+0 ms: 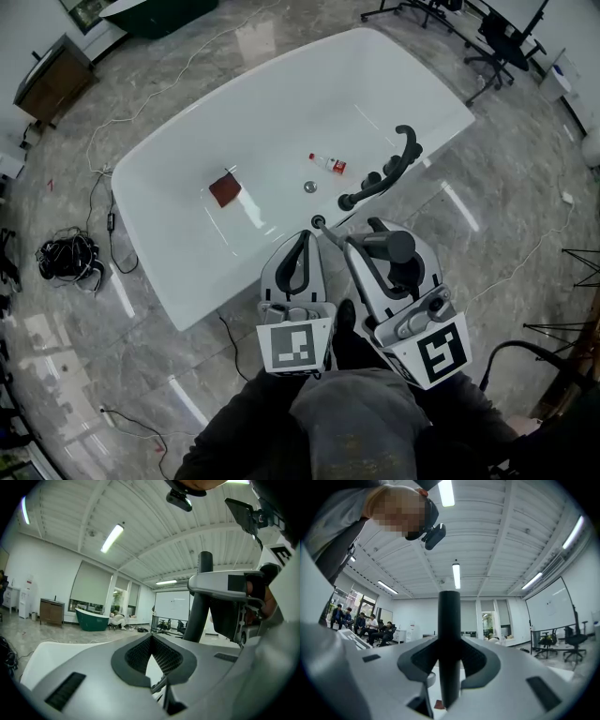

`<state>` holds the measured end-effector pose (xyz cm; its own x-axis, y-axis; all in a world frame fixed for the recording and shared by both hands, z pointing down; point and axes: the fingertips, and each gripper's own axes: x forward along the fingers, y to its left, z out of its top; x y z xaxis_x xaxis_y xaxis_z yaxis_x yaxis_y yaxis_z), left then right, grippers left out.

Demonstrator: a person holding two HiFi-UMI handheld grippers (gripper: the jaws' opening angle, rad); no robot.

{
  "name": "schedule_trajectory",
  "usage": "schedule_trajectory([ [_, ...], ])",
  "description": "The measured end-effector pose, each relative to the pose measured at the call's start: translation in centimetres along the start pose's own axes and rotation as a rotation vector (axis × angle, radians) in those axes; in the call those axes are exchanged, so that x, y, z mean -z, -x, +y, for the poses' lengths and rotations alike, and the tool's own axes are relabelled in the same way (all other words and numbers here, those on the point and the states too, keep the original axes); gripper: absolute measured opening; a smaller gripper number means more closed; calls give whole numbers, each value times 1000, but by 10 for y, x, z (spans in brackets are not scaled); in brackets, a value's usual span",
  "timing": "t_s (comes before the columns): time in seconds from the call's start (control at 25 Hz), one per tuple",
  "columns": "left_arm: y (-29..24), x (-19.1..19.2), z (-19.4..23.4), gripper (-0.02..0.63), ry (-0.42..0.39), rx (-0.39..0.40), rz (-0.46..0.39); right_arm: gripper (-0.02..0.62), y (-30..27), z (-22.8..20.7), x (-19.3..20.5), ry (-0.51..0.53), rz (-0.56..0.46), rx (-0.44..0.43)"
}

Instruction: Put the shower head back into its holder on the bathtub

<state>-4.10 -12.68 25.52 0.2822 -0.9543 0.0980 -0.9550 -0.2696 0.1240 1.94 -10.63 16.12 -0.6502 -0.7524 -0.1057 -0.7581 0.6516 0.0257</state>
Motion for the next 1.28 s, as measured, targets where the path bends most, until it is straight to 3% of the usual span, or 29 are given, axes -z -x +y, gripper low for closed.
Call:
schedule_trajectory([
  [0.96,-34,11,-28,2,-51,-164,27,133,1,-52,21,-78,-21,-160],
  [1.28,-46,33,-11,2,-23,-184,35,134,-14,-48,43,-60,-14,-185],
])
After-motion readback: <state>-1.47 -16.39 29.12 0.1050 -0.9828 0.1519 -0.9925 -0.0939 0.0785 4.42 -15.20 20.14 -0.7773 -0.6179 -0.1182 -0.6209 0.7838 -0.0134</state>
